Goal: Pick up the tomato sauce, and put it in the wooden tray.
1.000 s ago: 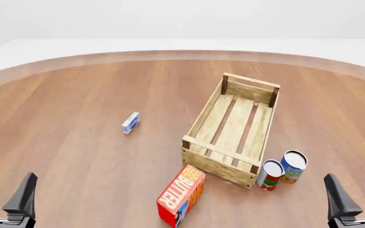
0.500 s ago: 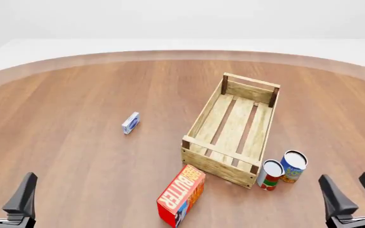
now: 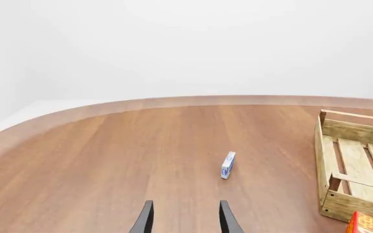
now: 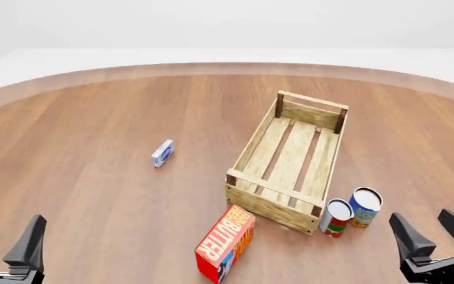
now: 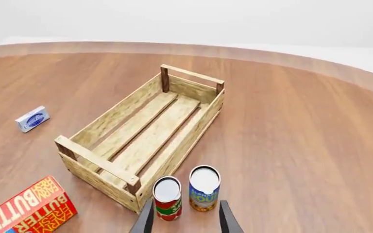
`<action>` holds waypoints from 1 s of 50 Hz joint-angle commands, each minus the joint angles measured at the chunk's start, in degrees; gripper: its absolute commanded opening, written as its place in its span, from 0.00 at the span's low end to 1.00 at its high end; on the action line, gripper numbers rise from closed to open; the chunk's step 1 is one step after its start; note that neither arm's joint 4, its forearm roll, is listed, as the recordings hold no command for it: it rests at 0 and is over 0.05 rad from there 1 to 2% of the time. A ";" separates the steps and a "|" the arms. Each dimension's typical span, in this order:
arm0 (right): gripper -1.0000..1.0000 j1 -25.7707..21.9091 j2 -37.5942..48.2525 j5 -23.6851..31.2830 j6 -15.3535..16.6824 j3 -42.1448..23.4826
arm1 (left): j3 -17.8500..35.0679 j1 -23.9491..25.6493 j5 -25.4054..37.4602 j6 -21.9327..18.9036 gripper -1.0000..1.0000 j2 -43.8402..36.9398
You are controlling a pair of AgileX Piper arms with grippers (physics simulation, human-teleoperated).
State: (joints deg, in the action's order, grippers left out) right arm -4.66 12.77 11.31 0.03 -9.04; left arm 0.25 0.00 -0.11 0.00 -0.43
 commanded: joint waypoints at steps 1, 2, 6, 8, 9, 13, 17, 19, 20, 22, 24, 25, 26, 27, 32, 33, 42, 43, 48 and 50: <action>1.00 -0.36 3.76 0.19 0.87 -1.28 | 0.00 0.00 0.00 0.00 1.00 0.00; 1.00 -0.50 4.28 0.09 1.07 -1.36 | 0.00 0.00 0.00 0.00 1.00 0.00; 1.00 -0.61 5.87 0.53 1.80 -2.55 | 0.00 0.00 0.00 0.00 1.00 0.00; 1.00 -0.72 6.54 0.12 1.96 -2.24 | 0.00 0.00 0.00 0.00 1.00 0.00; 1.00 -0.79 6.72 -0.04 1.94 -2.14 | 0.00 0.00 0.00 0.00 1.00 0.00; 1.00 -1.62 8.87 -1.11 1.76 -2.03 | 0.00 0.00 0.00 0.00 1.00 0.00; 1.00 -1.97 10.36 -1.24 2.14 -2.66 | 0.00 0.00 0.00 0.00 1.00 0.00; 1.00 -2.31 10.93 -1.21 2.21 -2.90 | 0.00 0.00 0.00 0.00 1.00 0.00; 1.00 -2.41 11.40 -1.35 2.43 -2.97 | 0.00 0.00 0.00 0.00 1.00 0.00; 1.00 -2.48 11.61 -1.44 2.43 -3.01 | 0.00 0.00 0.00 0.00 1.00 0.00; 1.00 -2.88 13.16 -2.22 2.55 -3.16 | 0.00 0.00 0.00 0.00 1.00 0.00; 1.00 -2.88 13.20 -2.26 2.55 -3.16 | 0.00 0.00 0.00 0.00 1.00 0.00; 1.00 -2.96 13.86 -2.58 2.53 -3.23 | 0.00 0.00 0.00 0.00 1.00 0.00; 1.00 -2.96 13.89 -2.60 2.53 -3.23 | 0.00 0.00 0.00 0.00 1.00 0.00; 1.00 -3.14 15.69 -3.49 2.43 -3.38 | 0.00 0.00 0.00 0.00 1.00 0.00; 1.00 -3.08 16.01 -3.68 2.42 -3.37 | 0.00 0.00 0.00 0.00 1.00 0.00; 1.00 -3.66 19.41 -5.69 2.36 -3.56 | 0.00 0.00 0.00 0.00 1.00 0.00; 1.00 -3.71 19.83 -5.90 2.34 -3.55 | 0.00 0.00 0.00 0.00 1.00 0.00; 1.00 -3.85 21.41 -7.16 2.15 -3.30 | 0.00 0.00 0.00 0.00 1.00 0.00; 1.00 -3.96 21.99 -7.47 2.05 -3.27 | 0.00 0.00 0.00 0.00 1.00 0.00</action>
State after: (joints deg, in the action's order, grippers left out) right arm -8.17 31.60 5.75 2.29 -12.36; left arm 0.25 0.00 -0.11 0.00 -0.43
